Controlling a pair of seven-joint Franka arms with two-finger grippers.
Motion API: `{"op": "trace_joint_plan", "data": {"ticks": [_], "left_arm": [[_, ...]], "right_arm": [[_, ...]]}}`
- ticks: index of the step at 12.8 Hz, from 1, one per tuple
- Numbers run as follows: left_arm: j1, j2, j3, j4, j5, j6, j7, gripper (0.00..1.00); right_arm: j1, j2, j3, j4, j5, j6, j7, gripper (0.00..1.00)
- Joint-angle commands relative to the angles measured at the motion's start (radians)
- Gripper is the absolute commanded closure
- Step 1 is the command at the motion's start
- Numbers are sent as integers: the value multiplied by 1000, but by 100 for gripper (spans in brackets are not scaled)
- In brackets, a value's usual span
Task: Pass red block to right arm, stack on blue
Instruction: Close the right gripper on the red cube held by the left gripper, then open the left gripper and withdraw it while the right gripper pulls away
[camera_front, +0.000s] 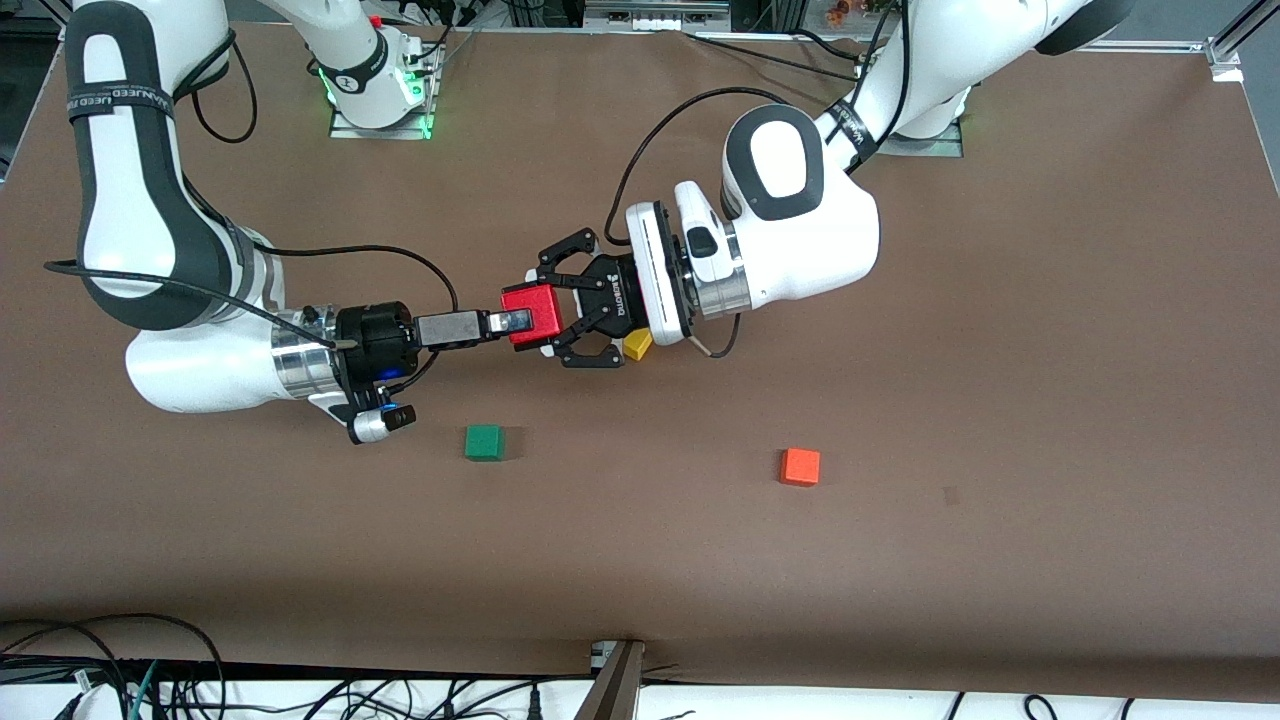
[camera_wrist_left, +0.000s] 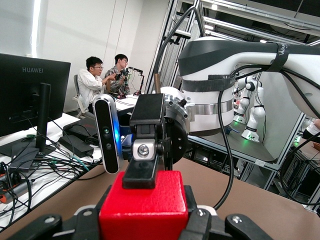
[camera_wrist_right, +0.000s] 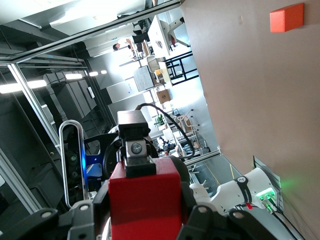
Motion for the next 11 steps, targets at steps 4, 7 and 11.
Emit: {"op": "trace_joint_plan", "data": {"ticks": [4,7,11], "left_arm": [[-1,-27,13,-16,14,25,-1,0],[25,-41,13,-31,14,19,3,0],[80,-118,5,-149,14,16,6,0]], "right_arm": [[9,-16,-3,-4,-20,14,13,99],[7,-16,-6,-4,-22,14,11,100],[-22,-11,-11,-4,-118,3,-4,100]]}}
